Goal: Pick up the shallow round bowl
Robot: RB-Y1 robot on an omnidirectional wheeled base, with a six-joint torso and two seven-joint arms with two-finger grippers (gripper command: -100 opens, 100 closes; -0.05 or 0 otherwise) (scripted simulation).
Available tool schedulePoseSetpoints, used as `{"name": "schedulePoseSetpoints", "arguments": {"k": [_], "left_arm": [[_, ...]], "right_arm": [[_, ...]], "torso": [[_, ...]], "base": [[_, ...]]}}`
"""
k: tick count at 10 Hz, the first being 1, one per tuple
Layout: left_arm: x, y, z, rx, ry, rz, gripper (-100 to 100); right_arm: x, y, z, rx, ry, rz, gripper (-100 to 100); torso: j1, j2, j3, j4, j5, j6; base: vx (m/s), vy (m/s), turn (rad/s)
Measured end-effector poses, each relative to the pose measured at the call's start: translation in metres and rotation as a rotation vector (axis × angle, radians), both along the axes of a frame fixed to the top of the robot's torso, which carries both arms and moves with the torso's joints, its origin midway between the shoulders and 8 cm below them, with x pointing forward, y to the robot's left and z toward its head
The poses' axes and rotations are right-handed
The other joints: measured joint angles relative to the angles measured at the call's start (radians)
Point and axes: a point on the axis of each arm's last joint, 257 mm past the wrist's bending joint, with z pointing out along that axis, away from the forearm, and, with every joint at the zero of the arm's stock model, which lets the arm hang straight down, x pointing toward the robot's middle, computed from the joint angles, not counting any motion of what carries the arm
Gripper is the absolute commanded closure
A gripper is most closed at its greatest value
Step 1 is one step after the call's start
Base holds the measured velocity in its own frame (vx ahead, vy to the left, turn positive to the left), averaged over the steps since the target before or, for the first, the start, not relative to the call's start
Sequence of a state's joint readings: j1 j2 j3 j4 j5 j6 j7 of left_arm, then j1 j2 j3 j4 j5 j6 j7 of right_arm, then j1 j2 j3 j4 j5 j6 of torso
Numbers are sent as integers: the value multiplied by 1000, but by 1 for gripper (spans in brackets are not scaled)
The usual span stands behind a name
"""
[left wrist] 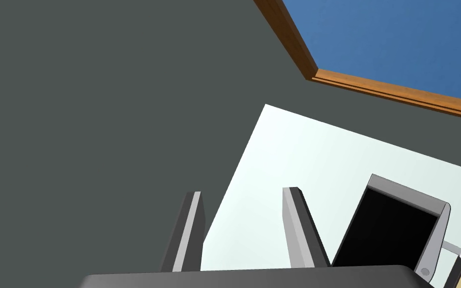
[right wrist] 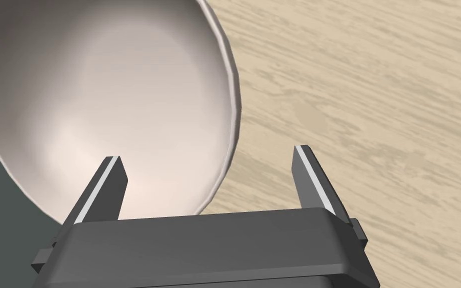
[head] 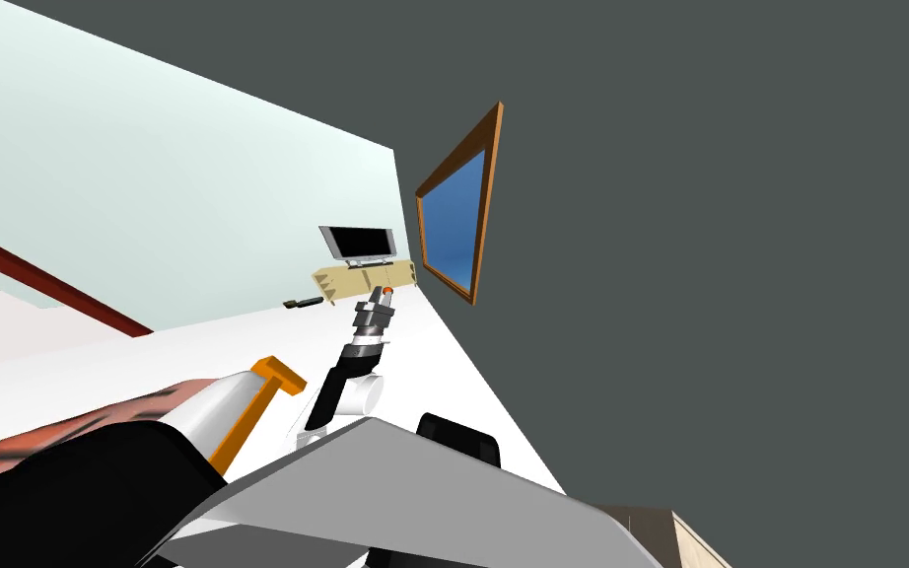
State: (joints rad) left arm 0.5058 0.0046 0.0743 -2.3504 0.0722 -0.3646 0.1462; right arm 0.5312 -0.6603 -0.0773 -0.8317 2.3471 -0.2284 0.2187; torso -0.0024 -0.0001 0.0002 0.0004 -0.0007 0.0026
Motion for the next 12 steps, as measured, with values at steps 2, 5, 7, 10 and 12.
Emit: {"name": "schedulePoseSetpoints", "arguments": {"k": [2, 5, 7, 10, 12], "left_arm": [[0, 0, 0, 0, 0, 0, 0], [0, 0, 0, 0, 0, 0, 0], [0, 0, 0, 0, 0, 0, 0], [0, 0, 0, 0, 0, 0, 0], [0, 0, 0, 0, 0, 0, 0]], "right_arm": [[1, 2, -2, 16, -26, -37, -100], [-7, 12, -13, 37, 2, -21, -100], [-7, 15, -14, 56, -23, -62, -100], [-16, 12, -17, 51, -1, -61, -100], [-17, 19, -22, 70, -5, -69, -100]], "torso": [[0, -2, -1, 0, 0, 0], [1, 0, 0, 0, 0, 0], [0, -2, -1, 0, 0, 0], [2, 1, 1, 1, -3, -2], [-1, -2, -1, 0, -7, -1]], "base": [[-42, 27, 137], [-22, 14, 72], [4, -3, -15], [-53, 34, 175], [6, -4, -19]]}}
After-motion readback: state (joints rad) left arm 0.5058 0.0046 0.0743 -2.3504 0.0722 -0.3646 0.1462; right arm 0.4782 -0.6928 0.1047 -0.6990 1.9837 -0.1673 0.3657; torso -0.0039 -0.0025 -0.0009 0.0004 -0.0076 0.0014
